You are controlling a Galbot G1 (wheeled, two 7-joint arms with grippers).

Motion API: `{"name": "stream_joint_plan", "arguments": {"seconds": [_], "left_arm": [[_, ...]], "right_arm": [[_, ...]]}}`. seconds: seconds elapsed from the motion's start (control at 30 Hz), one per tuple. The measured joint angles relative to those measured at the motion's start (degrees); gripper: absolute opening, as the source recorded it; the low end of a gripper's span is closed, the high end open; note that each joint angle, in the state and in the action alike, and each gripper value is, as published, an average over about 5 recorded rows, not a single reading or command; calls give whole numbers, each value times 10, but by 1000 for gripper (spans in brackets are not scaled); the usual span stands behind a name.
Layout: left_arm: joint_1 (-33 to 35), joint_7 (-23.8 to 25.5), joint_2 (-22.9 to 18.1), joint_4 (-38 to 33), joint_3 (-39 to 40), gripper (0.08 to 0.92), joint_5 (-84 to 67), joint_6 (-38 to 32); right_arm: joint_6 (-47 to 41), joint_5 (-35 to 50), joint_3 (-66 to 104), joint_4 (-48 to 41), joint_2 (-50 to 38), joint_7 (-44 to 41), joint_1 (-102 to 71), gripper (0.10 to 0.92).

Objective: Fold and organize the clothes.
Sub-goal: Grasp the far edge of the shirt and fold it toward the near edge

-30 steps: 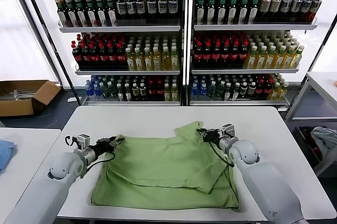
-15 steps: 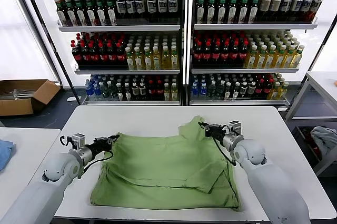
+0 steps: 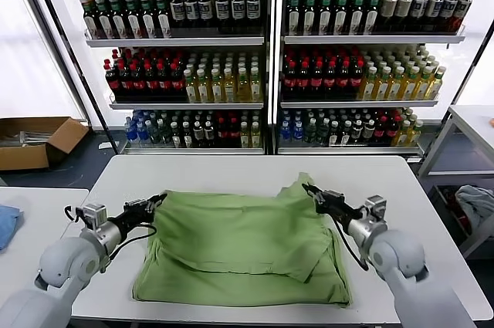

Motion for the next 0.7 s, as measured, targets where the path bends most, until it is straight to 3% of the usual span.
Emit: {"name": "stream_joint_plan", "arguments": {"seconds": [0.4,0.7], "left_arm": [[153,-2,-13,-88,-78,99,33,24],[219,2,-28,-127,-106,320,79,33]], "right_arm": [[12,-43,83,116,19,-7,-199,112],[18,-67,120,138,39,0,-254,332]]}}
